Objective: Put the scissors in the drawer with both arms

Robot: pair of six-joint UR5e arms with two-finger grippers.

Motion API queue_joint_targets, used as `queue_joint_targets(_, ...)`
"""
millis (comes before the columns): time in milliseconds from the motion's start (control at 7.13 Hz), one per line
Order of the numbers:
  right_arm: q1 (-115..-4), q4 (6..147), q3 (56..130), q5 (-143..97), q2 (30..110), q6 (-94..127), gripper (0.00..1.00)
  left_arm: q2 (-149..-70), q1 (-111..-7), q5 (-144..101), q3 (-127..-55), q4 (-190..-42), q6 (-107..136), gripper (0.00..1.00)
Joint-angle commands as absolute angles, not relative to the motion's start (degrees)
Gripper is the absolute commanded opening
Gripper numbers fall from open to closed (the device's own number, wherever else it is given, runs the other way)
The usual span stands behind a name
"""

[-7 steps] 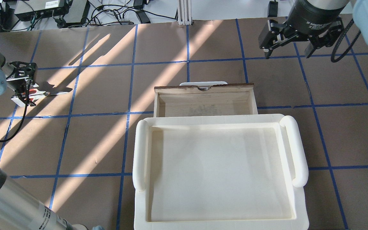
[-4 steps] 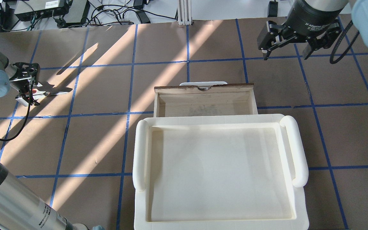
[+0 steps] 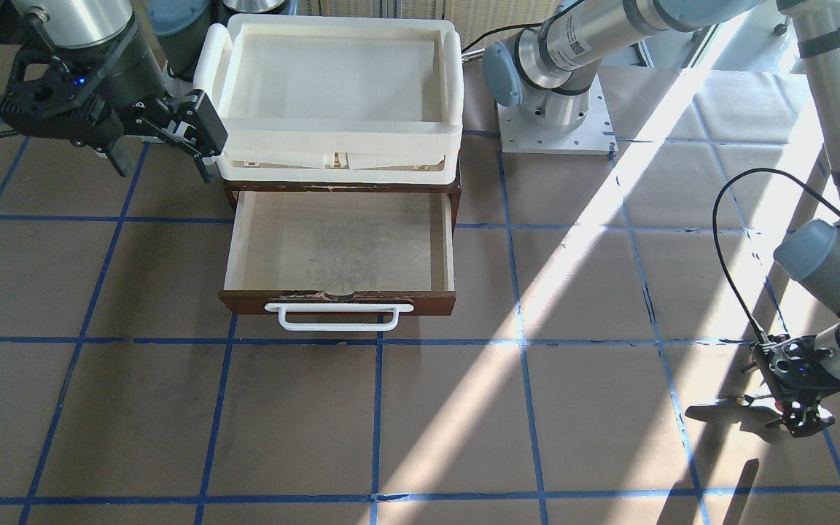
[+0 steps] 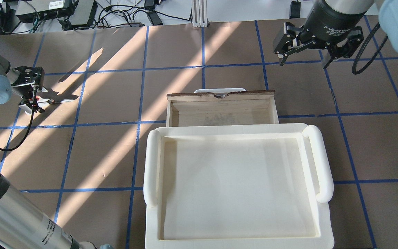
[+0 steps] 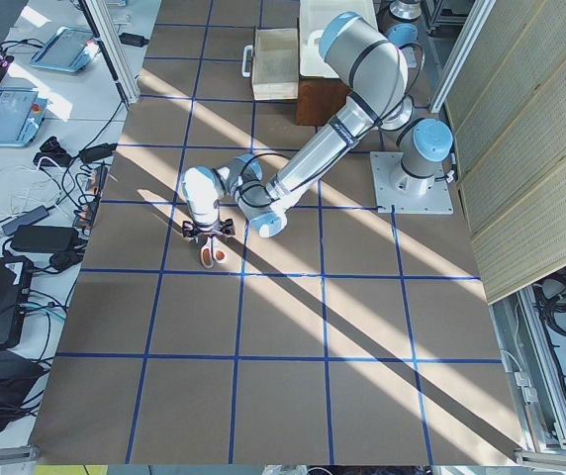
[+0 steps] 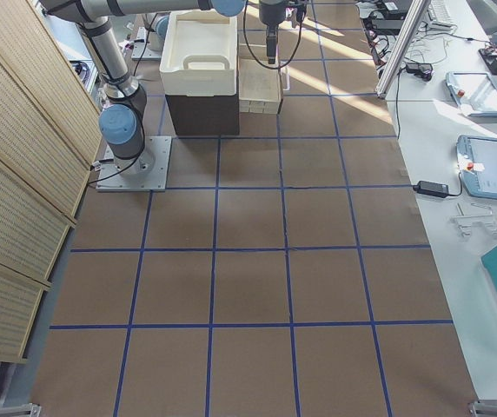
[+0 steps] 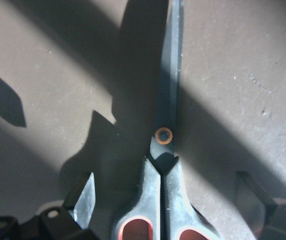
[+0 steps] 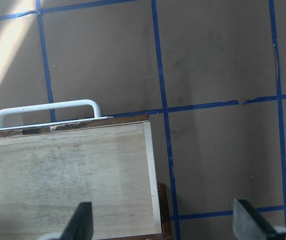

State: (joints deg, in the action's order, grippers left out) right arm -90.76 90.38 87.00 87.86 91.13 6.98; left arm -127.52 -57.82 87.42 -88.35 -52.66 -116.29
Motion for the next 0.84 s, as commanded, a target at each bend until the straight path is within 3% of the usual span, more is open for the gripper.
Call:
queue_joint_targets(0, -91.4, 90.1, 86.7, 88.4, 91.0, 6.9, 1.0, -127.7, -57.9, 87.4, -88.3, -53.0, -116.3, 0.94)
queue_joint_targets(140, -91.4, 90.0, 86.7, 89.1, 91.0, 6.7, 1.0, -127.8, -57.9, 87.4, -88.3, -53.0, -116.3, 0.94)
queue_joint_targets(421, -91.8, 90.0, 86.7, 89.0, 90.8, 4.4, 1.0, -128.2, -57.9, 87.5, -88.3, -52.6, -116.4, 0.69)
queue_joint_targets(701, -91.8, 90.2, 86.7, 88.9, 90.8, 4.2, 1.0, -128.2, -57.9, 87.7, -88.3, -52.6, -116.3, 0.0)
